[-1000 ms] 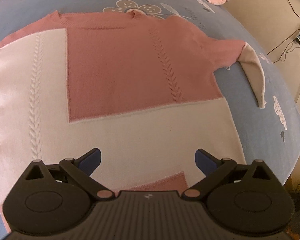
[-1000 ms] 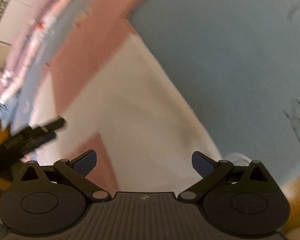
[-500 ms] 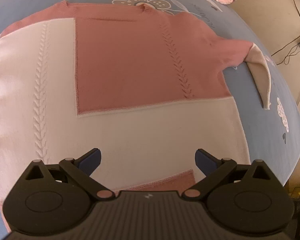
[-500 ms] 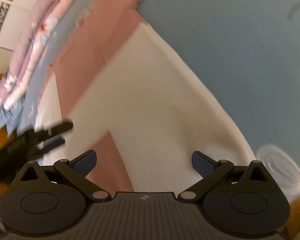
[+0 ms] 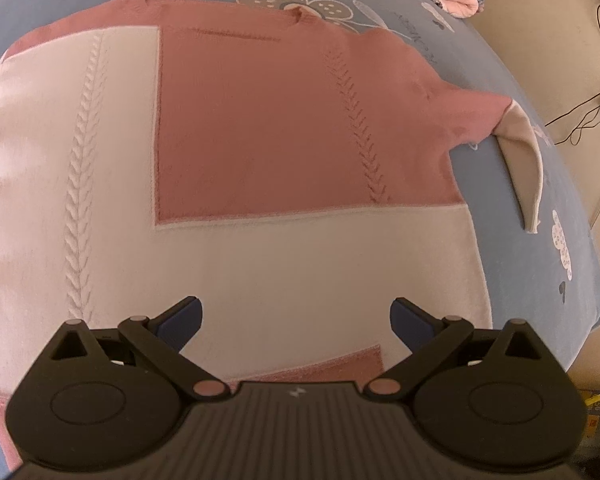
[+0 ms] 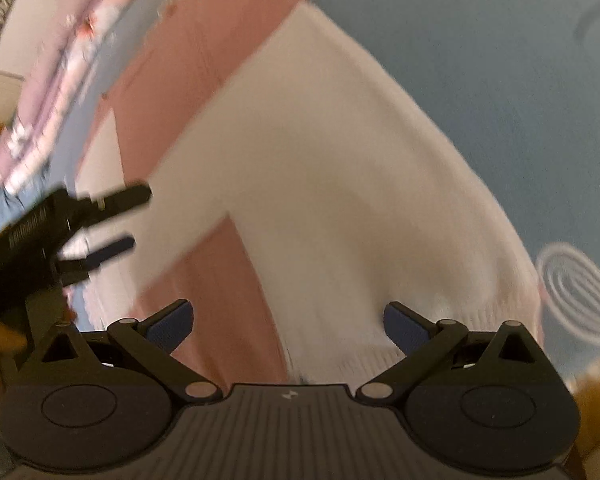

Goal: Fold clothes
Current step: 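Lower the open right tool toward the white sleeve cuff, then close the right tool on the white sleeve cuff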

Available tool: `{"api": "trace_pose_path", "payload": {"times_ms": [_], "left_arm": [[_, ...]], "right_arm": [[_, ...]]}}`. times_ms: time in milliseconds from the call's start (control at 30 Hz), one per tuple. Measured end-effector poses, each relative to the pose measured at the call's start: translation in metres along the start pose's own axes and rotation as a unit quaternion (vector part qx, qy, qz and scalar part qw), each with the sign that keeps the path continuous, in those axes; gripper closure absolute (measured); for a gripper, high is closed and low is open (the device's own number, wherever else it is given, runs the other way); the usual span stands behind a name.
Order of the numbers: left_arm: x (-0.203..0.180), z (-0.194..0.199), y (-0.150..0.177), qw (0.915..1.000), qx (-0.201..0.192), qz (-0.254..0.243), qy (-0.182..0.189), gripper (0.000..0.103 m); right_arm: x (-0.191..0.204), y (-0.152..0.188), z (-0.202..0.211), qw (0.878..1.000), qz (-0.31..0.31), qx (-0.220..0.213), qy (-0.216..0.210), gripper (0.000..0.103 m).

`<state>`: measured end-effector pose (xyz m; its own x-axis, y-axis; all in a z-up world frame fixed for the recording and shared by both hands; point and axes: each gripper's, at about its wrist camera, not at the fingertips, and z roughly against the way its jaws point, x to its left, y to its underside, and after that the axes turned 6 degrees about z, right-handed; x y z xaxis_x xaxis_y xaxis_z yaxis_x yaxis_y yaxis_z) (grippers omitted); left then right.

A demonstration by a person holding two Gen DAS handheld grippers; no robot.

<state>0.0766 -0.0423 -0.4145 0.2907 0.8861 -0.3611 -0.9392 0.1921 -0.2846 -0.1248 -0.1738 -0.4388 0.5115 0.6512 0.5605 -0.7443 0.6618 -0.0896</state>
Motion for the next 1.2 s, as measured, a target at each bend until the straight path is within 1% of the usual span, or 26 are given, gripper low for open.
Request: {"api": "trace_pose_path", "payload": {"times_ms": [33, 67, 133, 200, 233, 267, 300, 333, 433, 500, 533, 600, 633, 700, 767, 833, 900, 933, 967, 1033, 1067, 1100, 1133, 1167, 1200], "left_arm": [[0.0, 0.0, 0.0, 1.0, -0.001, 0.001, -0.001, 0.003], [0.0, 0.0, 0.0, 1.0, -0.004, 0.001, -0.002, 0.003], [-0.001, 0.002, -0.001, 1.0, -0.009, 0.003, 0.002, 0.003], [-0.003, 0.003, -0.002, 0.9999, -0.014, 0.004, 0.009, 0.003], [-0.004, 0.003, -0.002, 0.9998, -0.017, 0.003, 0.012, 0.003], [-0.005, 0.004, -0.002, 0.9997, -0.02, 0.001, 0.013, 0.003], [-0.006, 0.006, -0.001, 0.9996, -0.023, 0.0, 0.013, 0.003], [-0.007, 0.007, 0.0, 0.9996, -0.027, -0.001, 0.012, 0.003], [-0.005, 0.013, 0.004, 0.9995, -0.03, 0.007, -0.001, 0.003], [-0.004, 0.018, 0.007, 0.9992, -0.035, 0.018, -0.009, 0.003], [-0.004, 0.021, 0.008, 0.9987, -0.041, 0.025, -0.015, 0.003], [-0.006, 0.024, 0.011, 0.9974, -0.052, 0.04, -0.031, 0.003], [-0.008, 0.025, 0.012, 0.9964, -0.057, 0.049, -0.038, 0.003], [-0.015, 0.023, 0.013, 0.9943, -0.066, 0.07, -0.047, 0.003], [-0.025, 0.017, 0.013, 0.9923, -0.068, 0.092, -0.047, 0.003], [-0.038, 0.011, 0.012, 0.9907, -0.072, 0.107, -0.043, 0.003], [-0.055, 0.004, 0.01, 0.9897, -0.077, 0.115, -0.038, 0.003], [-0.063, 0.0, 0.009, 0.9895, -0.078, 0.116, -0.036, 0.003], [-0.072, -0.004, 0.008, 0.9897, -0.079, 0.115, -0.034, 0.003], [-0.088, -0.011, 0.005, 0.9903, -0.08, 0.11, -0.029, 0.003], [-0.097, -0.014, 0.004, 0.9911, -0.078, 0.105, -0.027, 0.003], [-0.105, -0.018, 0.002, 0.9918, -0.076, 0.099, -0.026, 0.003], [-0.113, -0.021, 0.002, 0.993, -0.073, 0.089, -0.026, 0.003], [-0.122, -0.024, 0.002, 0.9941, -0.072, 0.076, -0.027, 0.003], [-0.13, -0.026, 0.001, 0.9948, -0.073, 0.065, -0.03, 0.003]], "right_arm": [[0.0, 0.001, 0.001, 1.0, -0.001, 0.01, 0.003, 0.0], [0.001, -0.002, 0.003, 1.0, -0.006, 0.01, 0.009, 0.0], [0.003, -0.008, 0.013, 1.0, -0.006, -0.008, 0.012, 0.0], [0.013, -0.022, 0.022, 0.998, 0.015, -0.045, 0.028, 0.0], [0.018, -0.026, 0.027, 0.996, 0.033, -0.072, 0.041, 0.0], [0.023, -0.03, 0.033, 0.99, 0.061, -0.11, 0.066, 0.0], [0.026, -0.033, 0.037, 0.983, 0.086, -0.137, 0.09, 0.0], [0.026, -0.039, 0.039, 0.978, 0.105, -0.145, 0.105, 0.0], [0.017, -0.07, 0.042, 0.971, 0.125, -0.136, 0.152, 0.003], [0.007, -0.099, 0.041, 0.964, 0.139, -0.13, 0.186, 0.011], [0.0, -0.111, 0.044, 0.961, 0.149, -0.133, 0.193, 0.015], [-0.008, -0.138, 0.048, 0.948, 0.169, -0.154, 0.222, 0.017], [-0.01, -0.148, 0.05, 0.938, 0.185, -0.17, 0.237, 0.017], [-0.014, -0.172, 0.05, 0.914, 0.228, -0.186, 0.278, 0.02], [-0.02, -0.191, 0.049, 0.896, 0.269, -0.194, 0.295, 0.027], [-0.026, -0.207, 0.044, 0.888, 0.294, -0.184, 0.302, 0.029], [-0.03, -0.219, 0.034, 0.882, 0.323, -0.169, 0.298, 0.035], [-0.034, -0.224, 0.031, 0.881, 0.335, -0.156, 0.295, 0.044], [-0.037, -0.23, 0.025, 0.879, 0.348, -0.139, 0.296, 0.062], [-0.043, -0.238, 0.018, 0.873, 0.369, -0.11, 0.299, 0.087], [-0.046, -0.239, 0.019, 0.87, 0.381, -0.101, 0.297, 0.087], [-0.046, -0.24, 0.019, 0.864, 0.396, -0.095, 0.297, 0.088], [-0.046, -0.24, 0.02, 0.854, 0.415, -0.091, 0.3, 0.09], [-0.045, -0.241, 0.021, 0.846, 0.43, -0.088, 0.304, 0.091], [-0.045, -0.241, 0.025, 0.835, 0.446, -0.089, 0.31, 0.091]]}}
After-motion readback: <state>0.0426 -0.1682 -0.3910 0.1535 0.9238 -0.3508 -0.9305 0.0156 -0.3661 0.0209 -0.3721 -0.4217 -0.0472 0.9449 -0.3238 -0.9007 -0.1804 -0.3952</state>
